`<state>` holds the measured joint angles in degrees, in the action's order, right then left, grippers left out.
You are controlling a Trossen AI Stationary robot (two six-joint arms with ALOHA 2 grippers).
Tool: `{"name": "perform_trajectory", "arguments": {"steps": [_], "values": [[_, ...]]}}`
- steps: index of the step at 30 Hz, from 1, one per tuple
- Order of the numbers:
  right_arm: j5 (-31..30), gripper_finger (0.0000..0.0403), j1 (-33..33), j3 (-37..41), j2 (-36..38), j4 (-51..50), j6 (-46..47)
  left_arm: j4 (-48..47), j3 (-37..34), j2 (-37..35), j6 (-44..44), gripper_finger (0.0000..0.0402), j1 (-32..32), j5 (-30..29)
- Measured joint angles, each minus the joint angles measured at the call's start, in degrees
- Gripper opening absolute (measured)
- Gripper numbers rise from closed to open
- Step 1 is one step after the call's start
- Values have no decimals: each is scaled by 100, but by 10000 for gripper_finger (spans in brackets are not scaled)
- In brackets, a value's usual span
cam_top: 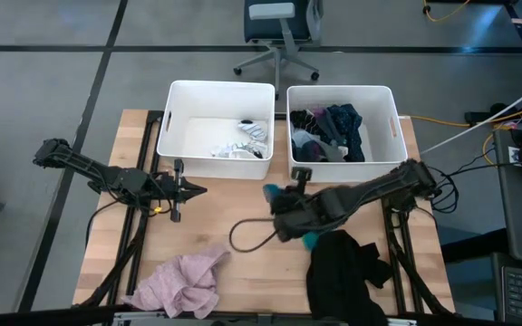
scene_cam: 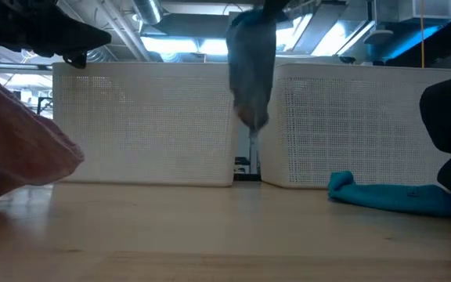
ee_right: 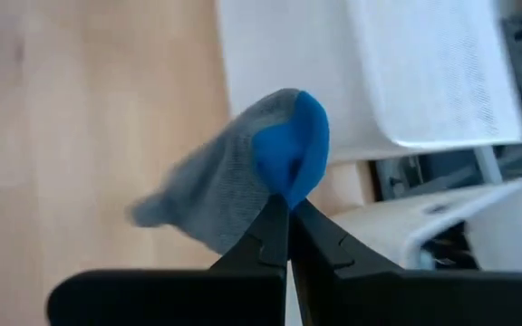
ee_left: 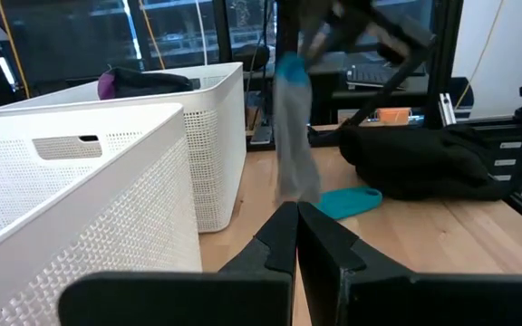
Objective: Sort clothes
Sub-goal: Put the gray sock into the right white bin
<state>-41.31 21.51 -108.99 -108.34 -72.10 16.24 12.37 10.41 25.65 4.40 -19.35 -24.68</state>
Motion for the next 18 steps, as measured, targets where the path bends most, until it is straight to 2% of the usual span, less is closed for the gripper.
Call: {"name": "perform_trajectory", "arguments": {"steps": [8,14,18], "values": [[-675,5,-373,0,668,-907,602,10,0,0,53,1,0,2],[-1719,5,-868,0,1038,-1747,1444,10,0,0,44,1,1,0],[-1980,5,-1286,34,1335,-1782,1634,12,0,0,50,1,0,0]]}}
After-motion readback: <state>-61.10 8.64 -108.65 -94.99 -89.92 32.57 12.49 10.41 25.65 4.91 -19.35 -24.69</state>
